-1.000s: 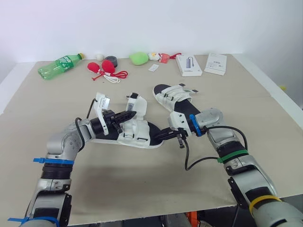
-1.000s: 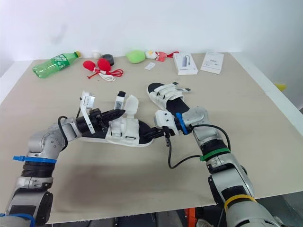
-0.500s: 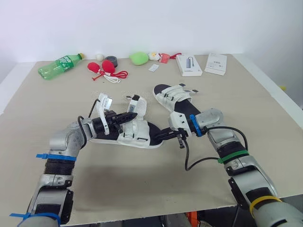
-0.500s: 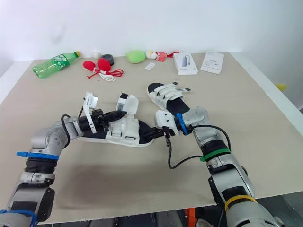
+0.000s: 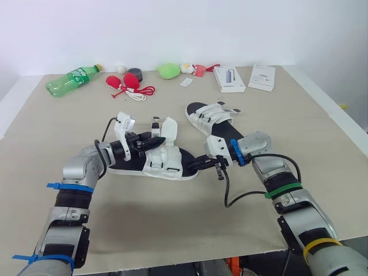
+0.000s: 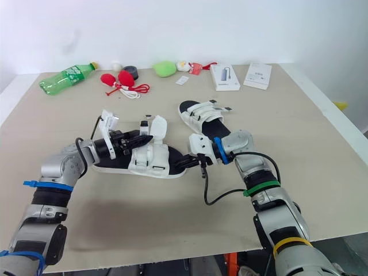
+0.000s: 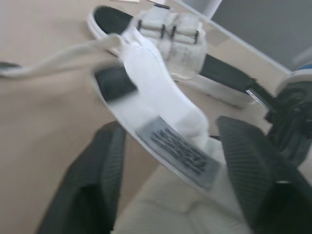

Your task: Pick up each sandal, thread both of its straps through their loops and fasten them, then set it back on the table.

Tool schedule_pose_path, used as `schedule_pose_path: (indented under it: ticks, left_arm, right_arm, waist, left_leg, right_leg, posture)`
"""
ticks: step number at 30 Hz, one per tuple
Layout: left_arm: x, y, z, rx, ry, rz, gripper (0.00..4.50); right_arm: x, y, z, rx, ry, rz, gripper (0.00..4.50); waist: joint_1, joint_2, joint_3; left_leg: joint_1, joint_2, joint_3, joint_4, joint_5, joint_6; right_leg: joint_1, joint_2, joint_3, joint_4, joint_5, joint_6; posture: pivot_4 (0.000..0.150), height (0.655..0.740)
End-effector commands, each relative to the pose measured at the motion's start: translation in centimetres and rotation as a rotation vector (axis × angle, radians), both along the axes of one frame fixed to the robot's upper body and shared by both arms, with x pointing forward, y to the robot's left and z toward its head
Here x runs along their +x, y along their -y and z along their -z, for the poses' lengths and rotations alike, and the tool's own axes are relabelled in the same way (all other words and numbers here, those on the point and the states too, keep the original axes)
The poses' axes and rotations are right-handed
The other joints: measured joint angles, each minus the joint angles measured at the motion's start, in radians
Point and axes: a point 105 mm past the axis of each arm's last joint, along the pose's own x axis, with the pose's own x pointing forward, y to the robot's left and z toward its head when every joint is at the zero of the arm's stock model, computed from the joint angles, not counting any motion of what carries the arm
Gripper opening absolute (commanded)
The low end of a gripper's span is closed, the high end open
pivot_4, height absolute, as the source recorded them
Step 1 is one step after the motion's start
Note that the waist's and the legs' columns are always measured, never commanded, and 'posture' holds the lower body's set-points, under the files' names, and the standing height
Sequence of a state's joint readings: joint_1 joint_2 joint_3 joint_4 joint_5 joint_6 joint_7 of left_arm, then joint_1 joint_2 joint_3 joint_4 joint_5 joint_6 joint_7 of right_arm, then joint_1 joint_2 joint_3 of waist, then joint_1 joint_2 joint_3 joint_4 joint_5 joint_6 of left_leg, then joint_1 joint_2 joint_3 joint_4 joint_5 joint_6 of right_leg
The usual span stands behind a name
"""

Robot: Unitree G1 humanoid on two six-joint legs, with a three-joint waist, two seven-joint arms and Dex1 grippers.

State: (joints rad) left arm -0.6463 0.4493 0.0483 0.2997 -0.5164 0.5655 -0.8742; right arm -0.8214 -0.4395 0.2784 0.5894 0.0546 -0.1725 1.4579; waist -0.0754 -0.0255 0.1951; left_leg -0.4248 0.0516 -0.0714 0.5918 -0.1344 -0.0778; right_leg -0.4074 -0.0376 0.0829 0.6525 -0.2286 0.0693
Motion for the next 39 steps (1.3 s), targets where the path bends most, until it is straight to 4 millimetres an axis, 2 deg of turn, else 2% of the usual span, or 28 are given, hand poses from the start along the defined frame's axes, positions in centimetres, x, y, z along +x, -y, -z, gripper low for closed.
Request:
schedule_pose_path:
  ticks: [1, 4, 5, 7, 11, 12, 18, 26, 33, 36, 39]
  left_arm:
    - [0.9, -1.4, -3.9, 0.043, 0.190, -0.055, 2.83]
    - [0.8, -0.8, -6.9, -0.007, 0.278, -0.035, 2.83]
    - [0.3, -0.2, -7.3, -0.016, 0.280, 0.010, 2.61]
    - [-0.6, 0.9, -7.1, -0.013, 0.259, 0.094, 1.99]
    - [-1.7, 1.9, -4.8, -0.010, 0.133, 0.195, 0.35]
    - [-1.7, 1.9, -4.1, -0.011, 0.084, 0.210, 0.16]
    - [-0.8, 0.9, -1.1, 0.027, -0.081, 0.208, 0.16]
    - [0.4, 0.2, 1.3, 0.125, -0.141, 0.183, 0.16]
    - [2.4, -0.9, 2.0, 0.200, -0.112, 0.058, 0.16]
    - [3.2, -1.4, 1.6, 0.218, -0.076, 0.011, 0.16]
    - [3.9, -1.7, 0.4, 0.202, -0.023, -0.023, 0.16]
  right_arm:
    - [0.1, 0.3, -0.4, 0.001, 0.020, 0.002, 0.00]
    - [0.1, 0.2, -0.5, 0.001, 0.021, 0.001, 0.00]
    - [0.1, 0.2, -0.5, 0.001, 0.022, 0.001, 0.00]
    - [0.2, 0.1, -0.6, 0.002, 0.023, 0.001, 0.00]
    - [0.2, 0.1, -0.5, 0.001, 0.023, 0.000, 0.00]
    - [0.2, 0.1, -0.5, 0.000, 0.023, 0.000, 0.00]
    - [0.2, 0.1, -0.5, 0.001, 0.024, 0.001, 0.00]
    - [0.1, 0.2, -0.5, 0.003, 0.026, 0.006, 0.00]
    - [0.0, 0.4, -0.4, 0.002, 0.026, 0.010, 0.00]
    - [0.0, 0.3, -0.4, 0.002, 0.027, 0.009, 0.00]
    - [0.0, 0.3, -0.4, 0.003, 0.028, 0.007, 0.00]
  waist:
    - [0.001, 0.000, 0.000]
    - [0.001, 0.000, 0.000]
    - [0.001, 0.000, 0.000]
    - [0.000, 0.000, 0.000]
    - [0.000, 0.000, 0.000]
    - [0.000, 0.000, 0.000]
    - [0.000, 0.000, 0.000]
    - [0.000, 0.000, 0.000]
    - [0.000, 0.000, 0.000]
    - [0.000, 0.000, 0.000]
    - [0.000, 0.000, 0.000]
  left_leg:
    - [0.000, 0.000, 0.000, 0.000, 0.000, 0.000]
    - [-0.001, 0.000, 0.000, 0.000, 0.000, 0.000]
    - [-0.001, 0.000, 0.000, 0.000, 0.000, 0.000]
    - [-0.001, 0.000, 0.000, 0.000, 0.000, 0.000]
    - [-0.001, 0.000, 0.000, -0.001, 0.000, 0.000]
    - [-0.001, 0.000, 0.000, -0.001, 0.000, 0.000]
    - [-0.001, 0.000, 0.000, -0.001, 0.000, 0.000]
    - [-0.001, 0.000, 0.000, -0.001, 0.000, 0.000]
    - [-0.001, 0.000, 0.000, -0.001, 0.000, 0.000]
    - [-0.001, 0.000, 0.000, -0.001, 0.000, 0.000]
    - [-0.001, 0.000, 0.000, -0.001, 0.000, 0.000]
  right_leg:
    - [0.000, 0.000, 0.000, 0.000, 0.000, 0.000]
    - [0.000, 0.000, 0.000, -0.001, 0.000, 0.000]
    - [0.000, 0.000, 0.000, -0.001, 0.000, 0.001]
    - [0.000, 0.000, 0.000, -0.002, 0.000, 0.001]
    - [0.000, 0.000, 0.000, -0.002, -0.001, 0.001]
    - [0.000, 0.000, 0.000, -0.002, -0.001, 0.001]
    - [0.000, 0.000, 0.000, -0.002, 0.000, 0.001]
    - [0.000, 0.000, 0.000, -0.002, -0.001, 0.001]
    - [0.000, 0.000, 0.000, -0.002, 0.000, 0.001]
    - [0.000, 0.000, 0.000, -0.002, 0.000, 0.001]
    - [0.000, 0.000, 0.000, -0.002, -0.001, 0.001]
  posture:
    - [0.150, 0.7400]
    - [0.150, 0.7400]
    - [0.150, 0.7400]
    - [0.150, 0.7400]
    - [0.150, 0.7400]
    - [0.150, 0.7400]
    - [0.150, 0.7400]
    - [0.150, 0.7400]
    - [0.150, 0.7400]
    - [0.150, 0.7400]
    - [0.150, 0.7400]
